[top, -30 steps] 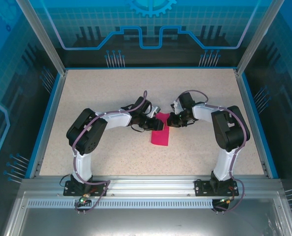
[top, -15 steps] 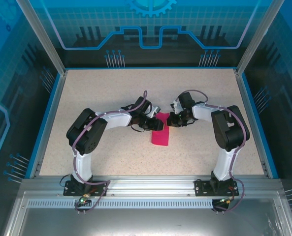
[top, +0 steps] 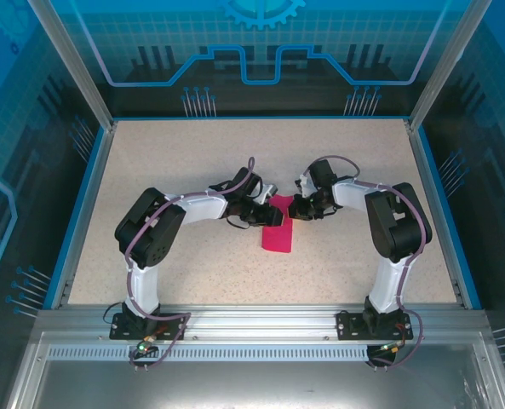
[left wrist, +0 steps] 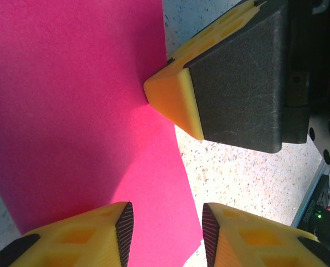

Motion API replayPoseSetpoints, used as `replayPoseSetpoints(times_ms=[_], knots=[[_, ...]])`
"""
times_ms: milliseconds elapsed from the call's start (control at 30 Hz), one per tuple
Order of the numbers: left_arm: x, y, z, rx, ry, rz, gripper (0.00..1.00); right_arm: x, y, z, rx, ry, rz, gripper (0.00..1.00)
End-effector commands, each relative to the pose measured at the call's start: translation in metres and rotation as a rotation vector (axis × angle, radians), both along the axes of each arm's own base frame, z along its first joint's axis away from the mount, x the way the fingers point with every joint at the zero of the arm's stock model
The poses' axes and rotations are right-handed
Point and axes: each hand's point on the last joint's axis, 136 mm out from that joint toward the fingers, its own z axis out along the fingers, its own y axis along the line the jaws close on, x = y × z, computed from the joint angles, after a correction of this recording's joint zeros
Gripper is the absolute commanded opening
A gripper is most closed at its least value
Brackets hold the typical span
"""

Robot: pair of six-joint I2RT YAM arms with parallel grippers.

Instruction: Fold a paper plane with a square sheet of paper (fold left side to right side)

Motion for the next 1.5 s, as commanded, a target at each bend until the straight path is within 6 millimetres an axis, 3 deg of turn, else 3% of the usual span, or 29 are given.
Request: replayPoseSetpoints(times_ms=[0, 1467], knots=[[0.0049, 0.0002, 0.0042, 0.003, 0.011, 0.019, 0.41, -0.0100, 0.0077, 0.0010, 0.004, 0.013, 0.030, 0.08], [0.0055, 0.0004, -0.0008, 0.018, 0.017, 0.022, 0.41, -0.0136, 0.0123, 0.0063, 0.010, 0.010, 0.036, 0.09]])
